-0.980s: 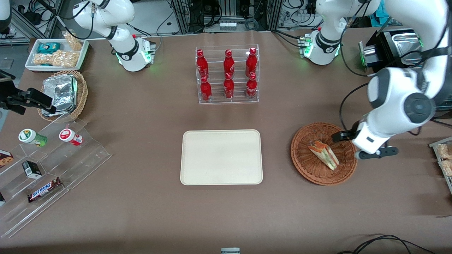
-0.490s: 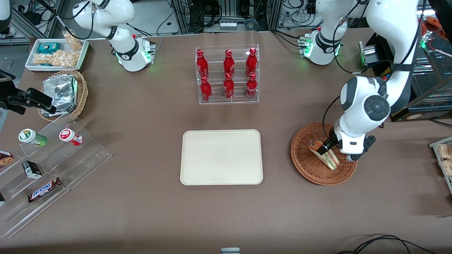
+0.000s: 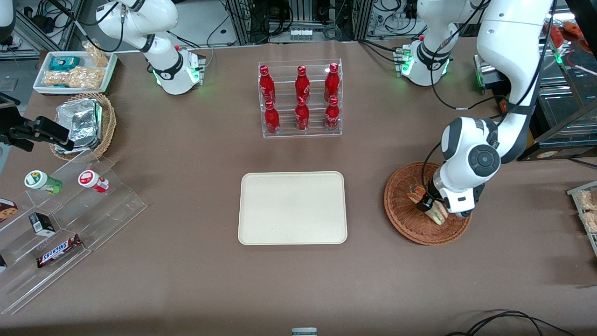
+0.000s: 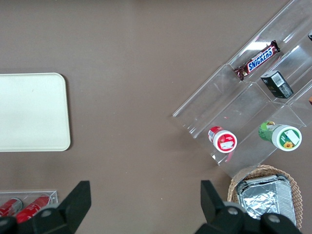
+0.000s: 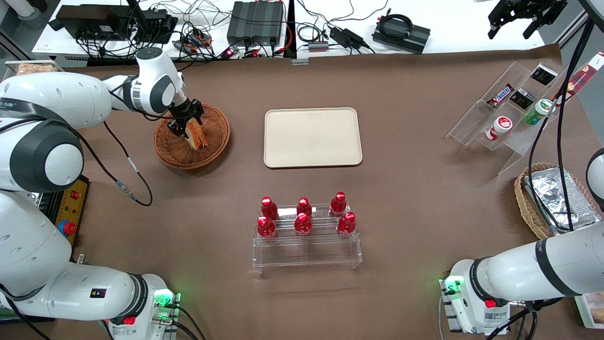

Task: Place sandwich from basket to tray
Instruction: 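Close the left gripper on the sandwich and lift it, then carry the sandwich over the cream tray and lower it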

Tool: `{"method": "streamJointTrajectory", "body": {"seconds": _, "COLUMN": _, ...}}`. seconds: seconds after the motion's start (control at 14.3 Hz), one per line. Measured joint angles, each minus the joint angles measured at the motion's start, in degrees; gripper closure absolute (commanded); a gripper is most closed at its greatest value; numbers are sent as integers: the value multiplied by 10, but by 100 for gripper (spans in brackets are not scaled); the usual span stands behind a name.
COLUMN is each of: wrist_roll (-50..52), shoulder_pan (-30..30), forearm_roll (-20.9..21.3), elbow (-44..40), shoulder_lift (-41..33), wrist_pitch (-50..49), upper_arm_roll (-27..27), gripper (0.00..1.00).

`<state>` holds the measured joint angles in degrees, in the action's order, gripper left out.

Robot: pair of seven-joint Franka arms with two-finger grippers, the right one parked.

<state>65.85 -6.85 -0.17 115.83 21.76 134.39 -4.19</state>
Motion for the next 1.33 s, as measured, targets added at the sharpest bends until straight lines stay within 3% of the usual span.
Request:
{"method": "streamJointTrajectory", "body": {"seconds": 0.14, "wrist_roll": 0, "shoulder_pan": 0, "forearm_roll": 2, "elbow": -17, "shoulder_lift": 0, "wrist_pitch": -35, "upper_arm_roll": 0, "gripper": 91}}
{"method": "streamJointTrajectory", "body": {"seconds": 0.42, "wrist_roll": 0, "shoulder_pan": -1, "forearm_roll": 12, "elbow": -146, "shoulder_lift": -4, "wrist_pitch": -234, "upper_arm_roll": -1, "gripper": 91}}
{"method": "streamJointTrajectory", "body": {"seconds": 0.56, "wrist_roll": 0, "shoulder_pan": -5, "forearm_roll": 12, "elbow": -189, "shoulder_lift": -7, "wrist_pitch": -282, "upper_arm_roll": -9, "gripper": 92}}
{"method": "streamJointTrajectory", "body": {"seconds": 0.77, "wrist_roll": -1, "shoulder_pan": -50, "forearm_roll": 13, "elbow": -196, "shoulder_lift": 2, "wrist_pitch": -268, "upper_arm_roll": -33, "gripper": 100}}
{"method": "streamJointTrajectory", "body": {"seconds": 0.98, "wrist_roll": -51, "shoulder_pan": -127, "forearm_roll": 35, "elbow": -206, "shoulder_lift": 36, "wrist_pitch": -200, "upper_arm_roll": -40, "gripper": 93}}
{"method": "streamJointTrajectory", "body": {"seconds": 1.33, "wrist_roll": -152, "shoulder_pan": -206, "forearm_roll": 46, "elbow": -343, "shoulder_lift": 144, "wrist_pitch": -184, "upper_arm_roll": -58, "gripper": 95}}
